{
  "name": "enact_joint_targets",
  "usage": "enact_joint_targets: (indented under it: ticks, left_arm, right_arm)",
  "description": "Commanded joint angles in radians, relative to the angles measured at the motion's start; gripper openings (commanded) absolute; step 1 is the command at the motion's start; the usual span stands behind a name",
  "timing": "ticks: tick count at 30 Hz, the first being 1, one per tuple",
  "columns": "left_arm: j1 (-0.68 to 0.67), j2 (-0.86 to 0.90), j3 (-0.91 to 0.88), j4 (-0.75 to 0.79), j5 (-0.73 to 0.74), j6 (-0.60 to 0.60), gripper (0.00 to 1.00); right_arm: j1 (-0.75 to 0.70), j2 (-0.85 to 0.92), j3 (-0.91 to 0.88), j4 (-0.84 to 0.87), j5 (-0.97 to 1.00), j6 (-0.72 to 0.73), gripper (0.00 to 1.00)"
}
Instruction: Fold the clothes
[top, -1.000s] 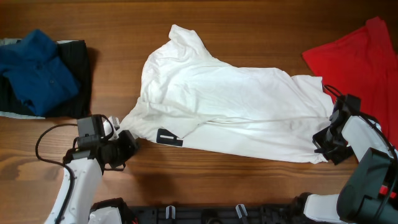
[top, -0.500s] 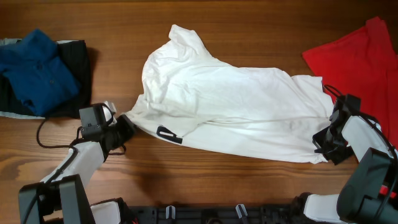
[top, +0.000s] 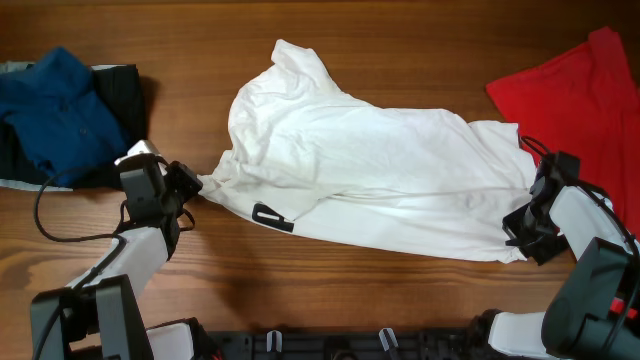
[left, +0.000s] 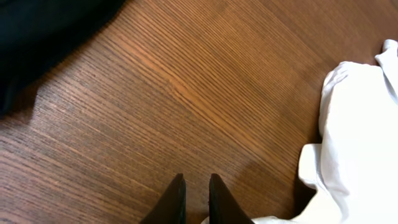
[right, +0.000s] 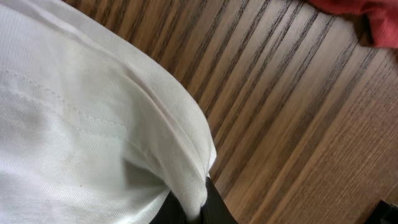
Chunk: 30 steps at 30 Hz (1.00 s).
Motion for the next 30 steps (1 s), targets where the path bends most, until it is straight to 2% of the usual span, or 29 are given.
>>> enact_joint_targets:
  ticks: [1, 5, 8, 11, 17, 23, 26, 30]
  left_arm:
    - [0.016, -0.099, 0.053, -0.036, -0.008, -0.002, 0.14]
    - [0.002, -0.221, 0.117, -0.153, 0.121, -0.003, 0.13]
    - [-0.057, -0.25, 0.12, -0.255, 0.196, -0.002, 0.12]
    - [-0.122, -0.215, 0.118, -0.374, 0.193, 0.005, 0.1]
    - [-0.183, -0.06, 0.117, -0.426, 0.19, 0.005, 0.1]
    - [-0.183, 0.097, 0.117, -0.436, 0.062, 0.005, 0.13]
    - [-0.182, 0.145, 0.117, -0.505, 0.027, -0.008, 0.11]
    - [-0.15, 0.15, 0.117, -0.635, -0.089, -0.124, 0.05]
  right_arm:
    - [-0.005, 0.013, -0.009, 0.004, 0.017, -0.023, 0.04]
    - [-0.005, 0.013, -0.009, 0.01, 0.016, -0.022, 0.04]
    - [-0.005, 0.013, -0.009, 0.011, 0.013, -0.025, 0.04]
    - [-0.005, 0.013, -0.009, 0.01, -0.003, -0.026, 0.04]
    - [-0.005, 0.013, -0.009, 0.006, -0.01, -0.026, 0.04]
    - [-0.005, 0.013, -0.009, -0.001, -0.01, -0.029, 0.04]
    - [-0.005, 0.013, -0.009, -0.003, -0.009, -0.034, 0.04]
    - [-0.005, 0.013, -0.009, -0.006, -0.009, -0.034, 0.04]
